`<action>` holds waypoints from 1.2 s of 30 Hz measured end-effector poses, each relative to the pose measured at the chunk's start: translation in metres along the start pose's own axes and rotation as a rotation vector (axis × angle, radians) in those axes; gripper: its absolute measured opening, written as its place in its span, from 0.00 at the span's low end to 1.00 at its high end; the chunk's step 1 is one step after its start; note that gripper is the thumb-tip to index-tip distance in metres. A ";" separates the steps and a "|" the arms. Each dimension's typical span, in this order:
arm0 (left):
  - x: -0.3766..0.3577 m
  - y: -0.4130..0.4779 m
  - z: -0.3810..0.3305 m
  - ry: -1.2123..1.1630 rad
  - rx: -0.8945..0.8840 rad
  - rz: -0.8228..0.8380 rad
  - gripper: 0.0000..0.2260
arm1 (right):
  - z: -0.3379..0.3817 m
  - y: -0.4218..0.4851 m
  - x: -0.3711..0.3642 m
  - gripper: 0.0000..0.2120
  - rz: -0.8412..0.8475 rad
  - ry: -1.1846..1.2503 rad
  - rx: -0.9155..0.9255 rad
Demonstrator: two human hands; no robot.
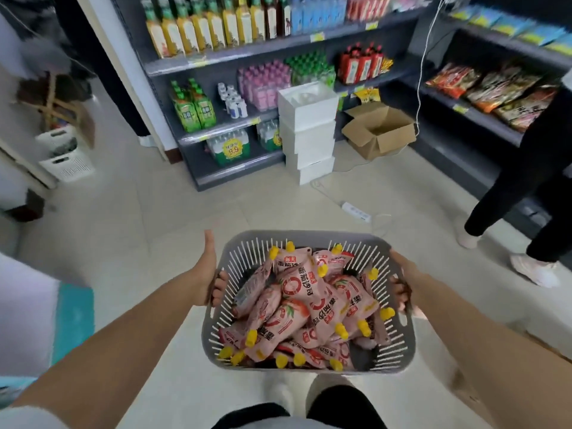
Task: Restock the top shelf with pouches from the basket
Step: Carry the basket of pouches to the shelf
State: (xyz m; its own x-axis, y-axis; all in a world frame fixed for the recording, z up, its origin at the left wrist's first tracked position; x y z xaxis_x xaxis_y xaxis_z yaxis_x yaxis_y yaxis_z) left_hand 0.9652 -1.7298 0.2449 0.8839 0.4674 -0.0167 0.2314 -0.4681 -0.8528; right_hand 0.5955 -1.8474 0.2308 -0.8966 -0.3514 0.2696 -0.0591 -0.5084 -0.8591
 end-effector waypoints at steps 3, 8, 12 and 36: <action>-0.016 0.028 -0.081 0.042 -0.001 0.008 0.38 | 0.061 0.013 0.007 0.29 -0.024 0.061 -0.017; -0.040 0.090 -0.207 0.061 -0.020 0.036 0.40 | 0.178 0.061 0.017 0.30 0.000 0.133 0.018; -0.056 0.147 -0.294 0.030 0.019 0.016 0.40 | 0.282 0.110 0.021 0.29 0.007 0.106 0.025; -0.099 0.407 -0.732 0.264 -0.205 0.056 0.42 | 0.700 0.328 -0.008 0.31 -0.091 0.315 0.108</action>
State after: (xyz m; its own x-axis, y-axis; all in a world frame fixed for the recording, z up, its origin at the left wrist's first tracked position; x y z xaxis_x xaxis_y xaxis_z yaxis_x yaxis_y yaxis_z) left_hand 1.2693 -2.5153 0.2810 0.9660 0.2393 0.0979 0.2329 -0.6408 -0.7315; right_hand 0.8903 -2.5616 0.2519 -0.9822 -0.0496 0.1811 -0.1132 -0.6130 -0.7819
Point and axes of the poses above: each hand's wrist, its own y-axis towards the middle knuckle, its own x-axis out of the back of the hand, z = x × y, the point moved 7 cm from there along y, towards the middle knuckle, and after that the axes turned 13 degrees about -y, right-handed, at the moved point
